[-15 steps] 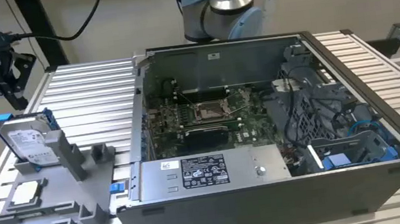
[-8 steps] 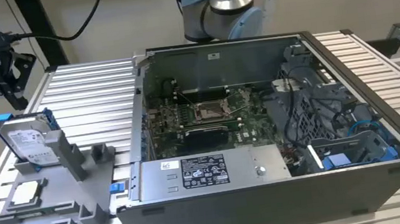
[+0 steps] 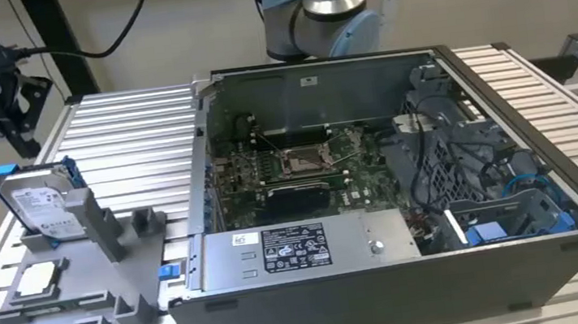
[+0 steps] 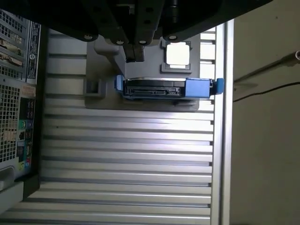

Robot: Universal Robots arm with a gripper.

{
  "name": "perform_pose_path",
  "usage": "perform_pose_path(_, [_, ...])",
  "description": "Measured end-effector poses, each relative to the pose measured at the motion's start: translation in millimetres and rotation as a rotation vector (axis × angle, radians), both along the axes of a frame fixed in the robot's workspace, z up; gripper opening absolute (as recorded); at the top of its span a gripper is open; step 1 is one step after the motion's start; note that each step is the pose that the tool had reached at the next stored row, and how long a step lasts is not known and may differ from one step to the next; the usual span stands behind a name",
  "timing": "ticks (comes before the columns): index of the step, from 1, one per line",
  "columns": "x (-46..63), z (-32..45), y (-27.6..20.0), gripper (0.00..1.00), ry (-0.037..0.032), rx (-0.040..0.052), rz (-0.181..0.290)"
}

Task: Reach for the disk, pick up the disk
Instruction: 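Reach for the disk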

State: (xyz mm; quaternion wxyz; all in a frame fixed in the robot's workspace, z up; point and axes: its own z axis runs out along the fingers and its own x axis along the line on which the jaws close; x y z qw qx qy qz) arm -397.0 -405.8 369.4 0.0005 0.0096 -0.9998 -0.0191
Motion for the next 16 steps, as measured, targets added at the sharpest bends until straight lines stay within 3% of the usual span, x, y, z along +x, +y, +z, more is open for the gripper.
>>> perform_pose_path(3, [-5.6, -0.7, 4.7, 0.0, -0.0001, 0.0, 0.0])
perform_pose_path(10, [-34.7, -4.7, 15.4, 0.0, -0.0004, 0.0, 0.0])
perform_pose_path(16, [-51.0, -8.1, 23.0, 0.0, -0.0003, 0.0, 0.0])
